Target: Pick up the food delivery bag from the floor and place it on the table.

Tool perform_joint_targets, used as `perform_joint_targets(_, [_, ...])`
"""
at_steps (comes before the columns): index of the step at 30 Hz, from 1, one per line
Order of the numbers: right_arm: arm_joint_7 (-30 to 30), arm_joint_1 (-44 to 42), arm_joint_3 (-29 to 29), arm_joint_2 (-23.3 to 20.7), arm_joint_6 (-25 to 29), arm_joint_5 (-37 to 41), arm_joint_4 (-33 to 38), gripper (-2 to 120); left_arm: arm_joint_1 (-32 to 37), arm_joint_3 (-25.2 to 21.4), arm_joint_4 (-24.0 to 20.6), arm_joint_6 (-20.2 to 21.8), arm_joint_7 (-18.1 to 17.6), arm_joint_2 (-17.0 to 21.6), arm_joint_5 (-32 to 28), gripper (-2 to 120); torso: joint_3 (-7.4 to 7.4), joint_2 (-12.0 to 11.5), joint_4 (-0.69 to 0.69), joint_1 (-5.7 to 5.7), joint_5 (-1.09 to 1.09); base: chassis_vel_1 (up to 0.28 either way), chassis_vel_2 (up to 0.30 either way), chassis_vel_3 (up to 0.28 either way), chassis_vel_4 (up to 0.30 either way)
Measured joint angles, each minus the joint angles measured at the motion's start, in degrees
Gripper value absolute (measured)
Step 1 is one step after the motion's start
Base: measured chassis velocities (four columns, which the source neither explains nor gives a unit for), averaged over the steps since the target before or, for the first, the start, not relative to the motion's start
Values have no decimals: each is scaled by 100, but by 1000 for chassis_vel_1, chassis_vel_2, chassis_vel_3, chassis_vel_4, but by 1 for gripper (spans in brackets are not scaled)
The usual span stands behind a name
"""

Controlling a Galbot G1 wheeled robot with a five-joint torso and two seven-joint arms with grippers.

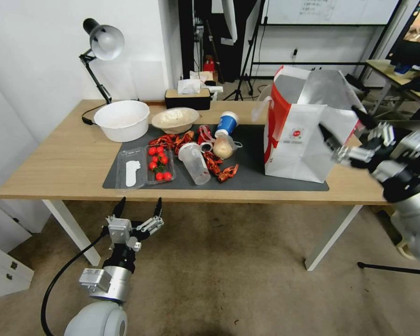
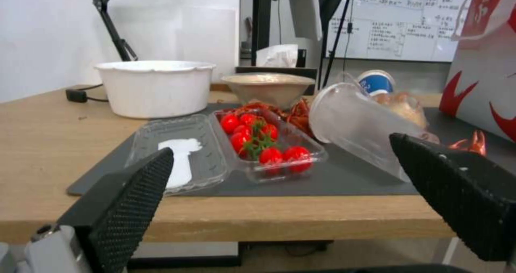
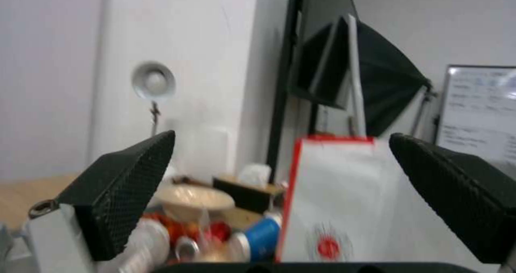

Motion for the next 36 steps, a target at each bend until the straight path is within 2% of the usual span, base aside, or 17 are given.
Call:
perform_joint_targets(3, [419,-383,-154,522,132,-706,-3,100,-17,1,43,-11,-5,0,-1,100,0,0,0,0,0,0,0,0,0])
perform_joint_targets(4, [419,-383,-154,522,132,-706,-3,100,-17,1,43,-11,-5,0,-1,100,0,0,0,0,0,0,0,0,0])
perform_joint_targets(6, [719,-589,-285,909,177,-1040,-29,100,-36,7,74,-18,-5,0,-1,100,0,0,0,0,0,0,0,0,0])
perform_joint_targets(8, [758,-610,-303,951,181,-1083,-36,100,-37,8,76,-19,-6,1,-1,100,0,0,0,0,0,0,0,0,0])
perform_joint_targets(9, [1017,-754,-450,1204,238,-1372,-106,100,-43,13,91,-23,-6,-1,-1,100,0,0,0,0,0,0,0,0,0])
perform_joint_targets(13, [1247,-917,-695,1495,343,-1678,-304,100,-49,19,119,-32,-8,0,-1,100,0,0,0,0,0,0,0,0,0])
perform_joint_targets(22, [1689,-897,-1226,1825,376,-2172,-697,100,-56,23,174,-96,-61,-1,-7,100,0,0,1,0,0,0,0,0,0])
perform_joint_targets(36, [1775,-824,-1405,1942,317,-2234,-899,100,-61,16,189,-135,-82,6,-18,100,0,0,1,0,1,0,0,0,0])
